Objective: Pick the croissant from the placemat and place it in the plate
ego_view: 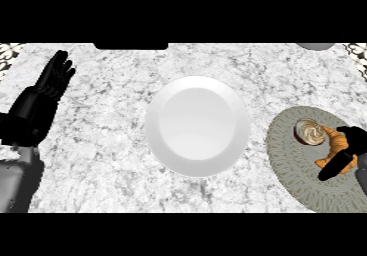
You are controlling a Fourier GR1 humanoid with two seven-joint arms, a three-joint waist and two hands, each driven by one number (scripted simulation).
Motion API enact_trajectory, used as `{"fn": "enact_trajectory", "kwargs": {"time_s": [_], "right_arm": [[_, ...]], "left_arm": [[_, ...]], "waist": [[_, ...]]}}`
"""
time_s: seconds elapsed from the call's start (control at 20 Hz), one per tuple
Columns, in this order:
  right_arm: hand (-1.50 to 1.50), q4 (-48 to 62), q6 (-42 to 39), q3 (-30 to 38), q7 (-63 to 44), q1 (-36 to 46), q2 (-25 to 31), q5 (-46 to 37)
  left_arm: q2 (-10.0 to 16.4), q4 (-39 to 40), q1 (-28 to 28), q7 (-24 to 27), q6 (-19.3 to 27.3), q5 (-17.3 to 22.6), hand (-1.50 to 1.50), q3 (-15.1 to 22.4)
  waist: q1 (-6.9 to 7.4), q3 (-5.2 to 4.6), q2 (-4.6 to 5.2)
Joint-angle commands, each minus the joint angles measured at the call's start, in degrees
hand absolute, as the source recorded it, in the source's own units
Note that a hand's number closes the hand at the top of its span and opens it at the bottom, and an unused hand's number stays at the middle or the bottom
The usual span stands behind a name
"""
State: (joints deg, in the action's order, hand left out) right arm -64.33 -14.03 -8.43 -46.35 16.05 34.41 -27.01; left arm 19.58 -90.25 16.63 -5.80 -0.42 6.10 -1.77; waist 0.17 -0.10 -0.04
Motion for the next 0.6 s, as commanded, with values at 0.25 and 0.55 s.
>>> {"fn": "enact_trajectory", "kwargs": {"time_s": [0.25, 0.55], "right_arm": [[1.5, -6.8, 14.2, -0.9, 3.6, -7.8, -0.1, -10.2], [1.5, -20.0, 22.7, -6.0, -11.0, -25.3, -7.2, -16.3]], "left_arm": [[0.8, -4.2, -0.8, -3.8, -0.9, 0.7, 0.0, -2.0], [1.8, -1.3, -4.9, -1.8, 1.5, -1.2, 0.0, -4.1]], "waist": [[-0.86, 0.07, -0.3], [-7.77, -0.38, -2.53]]}}
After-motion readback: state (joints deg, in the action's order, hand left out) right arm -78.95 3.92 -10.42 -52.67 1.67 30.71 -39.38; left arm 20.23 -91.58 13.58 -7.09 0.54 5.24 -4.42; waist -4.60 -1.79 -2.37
